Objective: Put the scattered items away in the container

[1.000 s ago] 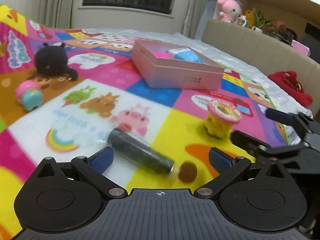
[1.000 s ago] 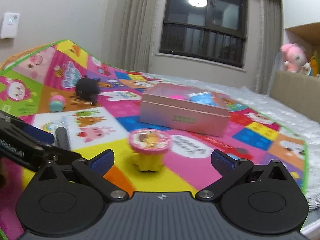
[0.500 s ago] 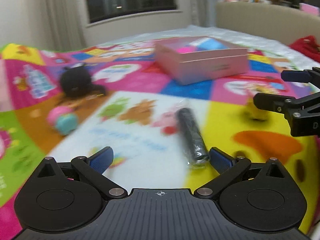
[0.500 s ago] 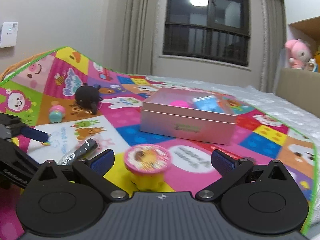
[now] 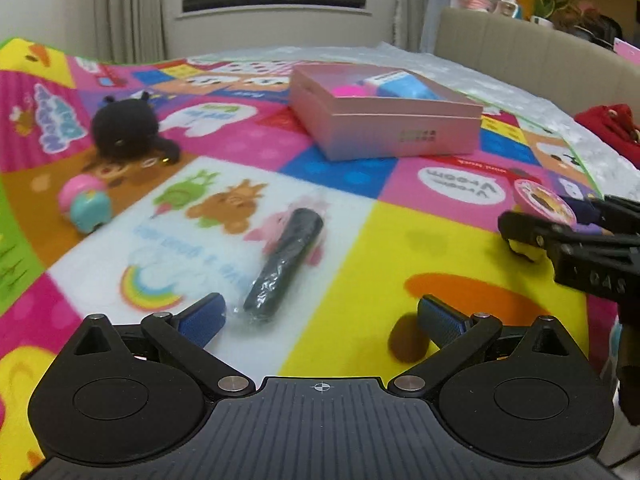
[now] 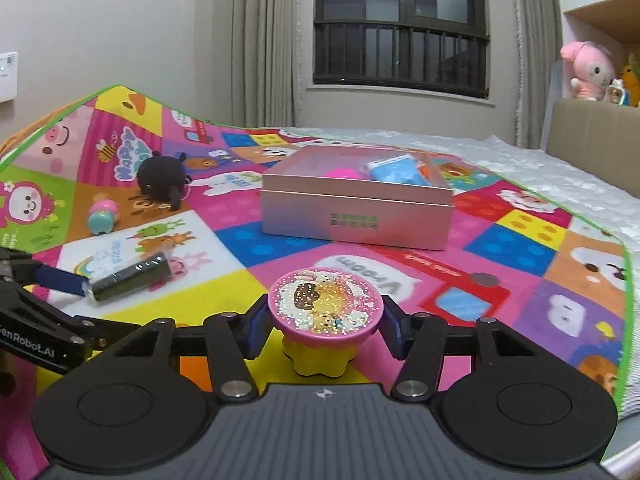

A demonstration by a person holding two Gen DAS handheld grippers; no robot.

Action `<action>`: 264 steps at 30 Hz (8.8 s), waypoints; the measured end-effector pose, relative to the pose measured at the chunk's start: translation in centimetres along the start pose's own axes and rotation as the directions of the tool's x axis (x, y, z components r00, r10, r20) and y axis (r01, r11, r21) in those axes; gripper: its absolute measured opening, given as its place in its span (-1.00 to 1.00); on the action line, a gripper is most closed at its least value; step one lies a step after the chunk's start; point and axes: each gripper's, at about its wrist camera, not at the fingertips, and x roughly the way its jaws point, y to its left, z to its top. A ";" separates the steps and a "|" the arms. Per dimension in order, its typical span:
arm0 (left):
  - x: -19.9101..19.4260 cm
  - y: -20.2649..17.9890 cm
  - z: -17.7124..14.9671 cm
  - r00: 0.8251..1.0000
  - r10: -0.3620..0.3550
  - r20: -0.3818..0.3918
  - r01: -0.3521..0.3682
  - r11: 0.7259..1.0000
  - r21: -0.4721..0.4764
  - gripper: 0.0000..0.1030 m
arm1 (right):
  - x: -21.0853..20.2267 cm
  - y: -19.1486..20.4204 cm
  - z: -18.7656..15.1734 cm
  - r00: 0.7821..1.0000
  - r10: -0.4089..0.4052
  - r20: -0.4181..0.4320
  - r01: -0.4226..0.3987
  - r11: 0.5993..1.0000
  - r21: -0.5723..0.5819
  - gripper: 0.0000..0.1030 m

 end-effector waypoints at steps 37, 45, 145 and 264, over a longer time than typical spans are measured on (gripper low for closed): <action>5.5 0.3 4.4 0.984 0.180 0.009 -0.178 0.978 -0.106 0.96 | -0.5 -0.2 -2.2 0.997 -0.056 0.053 0.058 0.997 -0.044 0.52; 3.4 -0.1 3.3 0.990 0.136 0.037 -0.134 0.990 -0.052 0.75 | -0.3 -0.3 -0.8 0.999 -0.039 0.010 0.039 0.999 -0.020 0.06; -1.5 15.2 1.0 0.957 0.175 0.232 -0.098 0.946 -0.308 1.00 | 12.4 13.7 19.2 0.871 0.312 -0.381 -0.324 0.946 0.034 0.43; -0.5 1.1 -0.6 0.984 -0.127 0.121 0.117 0.990 0.083 1.00 | 1.2 -2.2 -2.5 0.983 -0.174 -0.059 0.181 0.974 0.134 1.00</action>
